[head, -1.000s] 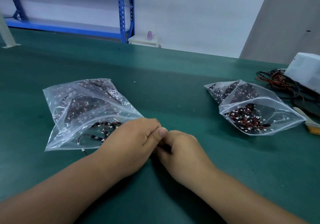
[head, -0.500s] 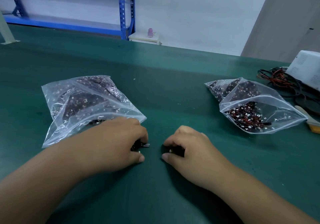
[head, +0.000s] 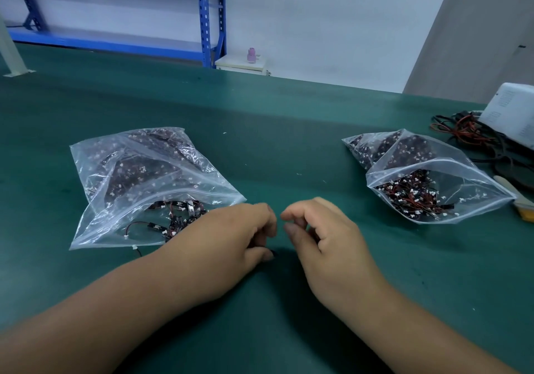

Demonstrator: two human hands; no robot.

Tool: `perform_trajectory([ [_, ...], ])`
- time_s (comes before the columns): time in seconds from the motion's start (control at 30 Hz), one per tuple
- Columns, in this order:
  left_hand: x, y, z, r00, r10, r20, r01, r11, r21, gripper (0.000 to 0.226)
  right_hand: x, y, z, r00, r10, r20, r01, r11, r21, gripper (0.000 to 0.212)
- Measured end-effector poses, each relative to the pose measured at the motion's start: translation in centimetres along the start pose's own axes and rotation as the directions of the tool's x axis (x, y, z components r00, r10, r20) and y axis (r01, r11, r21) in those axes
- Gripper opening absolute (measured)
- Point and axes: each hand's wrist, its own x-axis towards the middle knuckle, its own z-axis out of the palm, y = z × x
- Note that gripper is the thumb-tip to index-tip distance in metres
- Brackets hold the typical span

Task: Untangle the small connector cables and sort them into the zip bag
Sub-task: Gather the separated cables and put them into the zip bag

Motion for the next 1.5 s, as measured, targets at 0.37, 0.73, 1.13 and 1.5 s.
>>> perform_trajectory([
  [0.37, 0.0, 0.1, 0.3, 0.99, 0.031, -0.138, -0.047, 0.992, -0.117, 0.03, 0.0, 0.1, 0.2, 0.974, 0.093, 0.204, -0.103, 0.994, 0.038, 0.014],
  [0.73, 0.0, 0.3, -0.2, 0.998, -0.023, -0.051, 0.023, 1.0, -0.015, 0.015, 0.3, 0.3, -0.3, 0.968, 0.202, 0.147, -0.225, 0.961, 0.16, 0.024],
  [1.13, -0.2, 0.2, -0.3, 0.959, -0.008, -0.283, -0.01, 0.998, -0.062, 0.017, 0.4, 2.3, -1.2, 0.989, 0.036, 0.145, -0.014, 0.988, -0.154, 0.016],
  [1.5, -0.8, 0.2, -0.8, 0.998, -0.064, 0.03, 0.051, 0.946, 0.321, 0.028, 1.5, 3.0, -1.1, 0.973, 0.222, -0.063, -0.217, 0.974, 0.067, 0.027],
])
